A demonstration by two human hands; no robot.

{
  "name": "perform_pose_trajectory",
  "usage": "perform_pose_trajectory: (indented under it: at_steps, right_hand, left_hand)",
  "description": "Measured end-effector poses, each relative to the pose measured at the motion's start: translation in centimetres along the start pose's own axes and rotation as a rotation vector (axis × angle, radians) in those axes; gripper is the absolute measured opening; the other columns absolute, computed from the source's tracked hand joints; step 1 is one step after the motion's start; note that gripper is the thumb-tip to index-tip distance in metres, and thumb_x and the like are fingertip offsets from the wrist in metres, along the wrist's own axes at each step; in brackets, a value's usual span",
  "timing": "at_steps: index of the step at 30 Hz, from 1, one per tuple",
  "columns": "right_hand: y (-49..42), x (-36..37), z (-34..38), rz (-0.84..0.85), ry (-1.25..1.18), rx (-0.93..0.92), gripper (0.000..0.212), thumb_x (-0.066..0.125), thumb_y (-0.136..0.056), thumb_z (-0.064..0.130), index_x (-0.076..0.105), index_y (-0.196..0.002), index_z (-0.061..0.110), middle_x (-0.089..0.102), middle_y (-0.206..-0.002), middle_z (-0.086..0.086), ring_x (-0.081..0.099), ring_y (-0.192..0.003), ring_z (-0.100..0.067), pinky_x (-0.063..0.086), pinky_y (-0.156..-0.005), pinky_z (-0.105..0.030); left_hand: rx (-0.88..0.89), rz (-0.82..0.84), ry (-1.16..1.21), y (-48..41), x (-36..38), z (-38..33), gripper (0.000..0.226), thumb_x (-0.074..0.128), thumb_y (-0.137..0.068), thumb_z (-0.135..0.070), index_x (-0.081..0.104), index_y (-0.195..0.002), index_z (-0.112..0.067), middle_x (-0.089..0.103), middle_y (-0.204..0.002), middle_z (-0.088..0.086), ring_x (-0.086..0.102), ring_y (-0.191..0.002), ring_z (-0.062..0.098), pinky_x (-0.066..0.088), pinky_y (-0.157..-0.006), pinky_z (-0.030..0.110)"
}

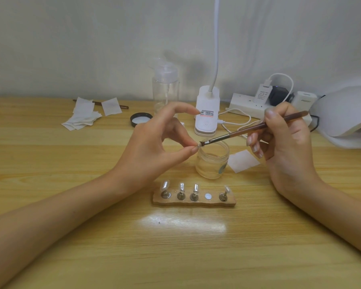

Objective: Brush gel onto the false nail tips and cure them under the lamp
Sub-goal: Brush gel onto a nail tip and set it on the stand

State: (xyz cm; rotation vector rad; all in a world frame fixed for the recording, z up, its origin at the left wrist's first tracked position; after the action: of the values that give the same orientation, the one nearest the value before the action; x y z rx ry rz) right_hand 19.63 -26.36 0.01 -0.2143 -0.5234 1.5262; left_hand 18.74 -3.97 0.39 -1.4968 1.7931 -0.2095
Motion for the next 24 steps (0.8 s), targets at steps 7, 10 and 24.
perform_pose_trajectory:
  at_steps: [7, 10, 24]
  right_hand:
    - [-0.10, -0.38, -0.21, -0.023, 0.067, 0.014, 0.027, 0.047, -0.104, 0.015, 0.047, -0.078, 0.021, 0.060, -0.056, -0.002, 0.053, -0.049, -0.015, 0.041, -0.045, -0.021]
    - [-0.10, -0.46, -0.08, -0.055, 0.028, 0.010, 0.028, 0.048, -0.103, 0.018, 0.051, -0.076, 0.025, 0.059, -0.056, -0.001, 0.055, -0.050, -0.014, 0.041, -0.045, -0.020]
    - [-0.05, -0.40, 0.14, -0.052, 0.016, -0.005, 0.027, 0.049, -0.100, 0.022, 0.051, -0.073, 0.028, 0.060, -0.055, 0.000, 0.054, -0.049, -0.013, 0.038, -0.043, -0.018]
  left_hand:
    - [0.002, -0.001, -0.001, 0.00, 0.00, -0.09, 0.050, 0.080, -0.082, -0.003, 0.057, -0.125, -0.013, 0.075, -0.079, -0.007, 0.070, -0.083, 0.000, 0.038, -0.073, 0.000]
    - [0.004, -0.002, -0.003, 0.01, 0.00, -0.09, 0.050, 0.081, -0.082, -0.002, 0.057, -0.125, -0.013, 0.075, -0.079, -0.006, 0.070, -0.083, -0.001, 0.038, -0.073, 0.000]
    - [-0.104, 0.013, 0.107, 0.00, 0.11, 0.01, 0.050, 0.080, -0.083, -0.003, 0.058, -0.125, -0.018, 0.074, -0.078, -0.005, 0.071, -0.081, 0.002, 0.039, -0.068, 0.000]
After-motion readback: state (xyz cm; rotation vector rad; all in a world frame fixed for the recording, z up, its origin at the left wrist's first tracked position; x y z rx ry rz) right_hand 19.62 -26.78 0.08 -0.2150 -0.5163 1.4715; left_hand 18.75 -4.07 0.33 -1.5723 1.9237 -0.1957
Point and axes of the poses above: each hand's wrist, its own y-axis away from the middle knuckle, its own x-axis out of the palm, z = x × y, the point moved 2 cm from there along -y, towards the middle knuckle
